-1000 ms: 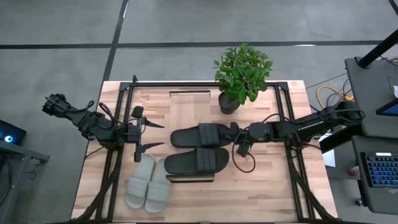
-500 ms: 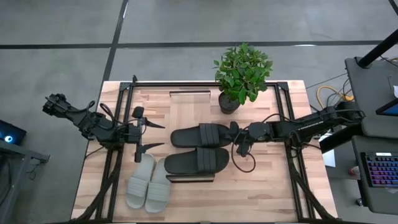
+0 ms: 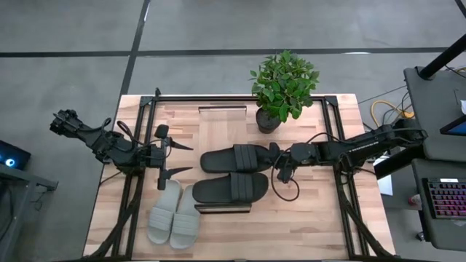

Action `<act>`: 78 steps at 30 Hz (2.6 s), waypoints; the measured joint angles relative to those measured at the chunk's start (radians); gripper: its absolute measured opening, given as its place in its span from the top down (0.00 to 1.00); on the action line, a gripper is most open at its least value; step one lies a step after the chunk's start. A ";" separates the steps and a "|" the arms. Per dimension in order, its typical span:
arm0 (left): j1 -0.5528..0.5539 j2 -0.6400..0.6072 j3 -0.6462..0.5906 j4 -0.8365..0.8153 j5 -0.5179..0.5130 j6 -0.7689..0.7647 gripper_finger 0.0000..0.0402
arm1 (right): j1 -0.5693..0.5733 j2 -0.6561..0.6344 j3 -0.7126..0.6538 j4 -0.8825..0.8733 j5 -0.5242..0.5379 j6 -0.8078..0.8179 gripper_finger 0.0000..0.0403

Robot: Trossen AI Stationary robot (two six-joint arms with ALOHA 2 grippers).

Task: Pick and place slides into the shelf
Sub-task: Put the black slipper on the shelf, then put the left gray slipper on the shelf

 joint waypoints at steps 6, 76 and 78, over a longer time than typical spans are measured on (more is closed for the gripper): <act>0.000 0.000 0.000 0.000 0.000 0.000 0.39 | 0.001 0.041 0.000 0.009 0.005 0.022 0.91; 0.000 -0.001 0.000 -0.023 0.000 -0.008 0.39 | 0.002 -0.301 0.008 -0.254 0.691 0.200 0.46; 0.000 0.000 0.000 -0.023 -0.001 -0.008 0.39 | 0.017 -0.341 0.008 -0.247 0.692 0.269 0.46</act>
